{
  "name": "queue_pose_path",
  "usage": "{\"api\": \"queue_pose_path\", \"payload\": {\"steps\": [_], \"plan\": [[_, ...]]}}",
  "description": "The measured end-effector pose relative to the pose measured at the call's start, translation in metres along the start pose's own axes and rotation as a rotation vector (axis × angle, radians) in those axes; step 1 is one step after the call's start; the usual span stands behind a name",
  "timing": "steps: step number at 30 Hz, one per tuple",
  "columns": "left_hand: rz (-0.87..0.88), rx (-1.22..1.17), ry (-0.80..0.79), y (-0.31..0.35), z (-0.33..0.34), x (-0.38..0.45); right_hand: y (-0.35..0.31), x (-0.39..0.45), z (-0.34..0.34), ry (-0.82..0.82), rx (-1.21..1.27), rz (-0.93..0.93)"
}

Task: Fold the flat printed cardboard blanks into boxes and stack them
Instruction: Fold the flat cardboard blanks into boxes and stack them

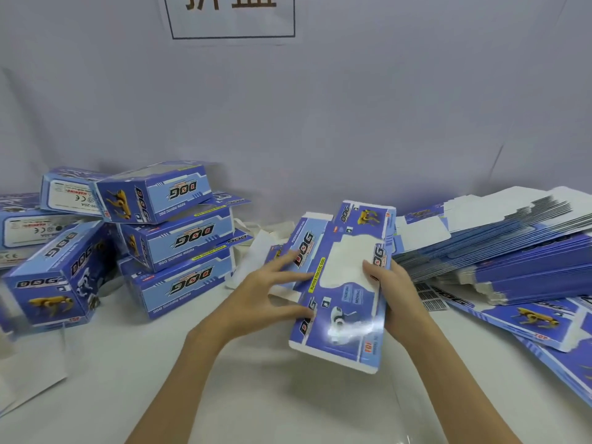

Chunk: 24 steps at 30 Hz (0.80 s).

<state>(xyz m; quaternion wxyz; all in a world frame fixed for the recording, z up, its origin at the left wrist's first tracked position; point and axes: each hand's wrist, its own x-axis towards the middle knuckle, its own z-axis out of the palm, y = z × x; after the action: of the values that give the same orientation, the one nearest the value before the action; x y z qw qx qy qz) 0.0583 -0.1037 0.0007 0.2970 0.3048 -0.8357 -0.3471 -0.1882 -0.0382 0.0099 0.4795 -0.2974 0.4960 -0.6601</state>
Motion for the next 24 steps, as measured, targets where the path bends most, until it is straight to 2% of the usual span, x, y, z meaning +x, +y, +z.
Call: {"api": "queue_pose_path", "payload": {"steps": [2, 4, 6, 9, 13, 15, 17, 19, 22, 24], "plan": [[-0.033, -0.010, -0.055, -0.002, -0.004, -0.001, -0.005, 0.000, -0.003, 0.003, 0.016, 0.010], [-0.037, -0.054, -0.066, -0.004, -0.011, -0.001, -0.008, -0.003, -0.004, -0.065, 0.074, 0.065], [-0.041, -0.085, -0.009, -0.009, -0.014, 0.001, -0.009, -0.006, -0.001, -0.144, 0.170, 0.117], [-0.061, -0.100, 0.024, -0.012, -0.014, 0.000, -0.002, -0.006, 0.009, -0.240, 0.252, 0.073], [-0.042, -0.145, 0.099, -0.010, -0.012, 0.000, 0.010, -0.009, 0.030, -0.264, 0.335, 0.030], [-0.038, -0.175, 0.165, -0.008, -0.009, 0.002, 0.013, -0.015, 0.043, -0.259, 0.238, -0.034], [-0.050, -0.207, 0.217, -0.003, -0.004, 0.005, 0.020, -0.021, 0.057, -0.223, 0.031, -0.142], [-0.039, -0.102, 0.250, -0.002, 0.002, 0.007, 0.029, -0.023, 0.070, -0.137, -0.119, -0.256], [0.058, 0.096, 0.265, -0.001, 0.010, 0.008, 0.041, -0.017, 0.075, -0.039, -0.213, -0.368], [0.076, 0.121, 0.314, 0.002, 0.012, 0.008, 0.045, -0.015, 0.074, -0.002, -0.333, -0.411]]}}
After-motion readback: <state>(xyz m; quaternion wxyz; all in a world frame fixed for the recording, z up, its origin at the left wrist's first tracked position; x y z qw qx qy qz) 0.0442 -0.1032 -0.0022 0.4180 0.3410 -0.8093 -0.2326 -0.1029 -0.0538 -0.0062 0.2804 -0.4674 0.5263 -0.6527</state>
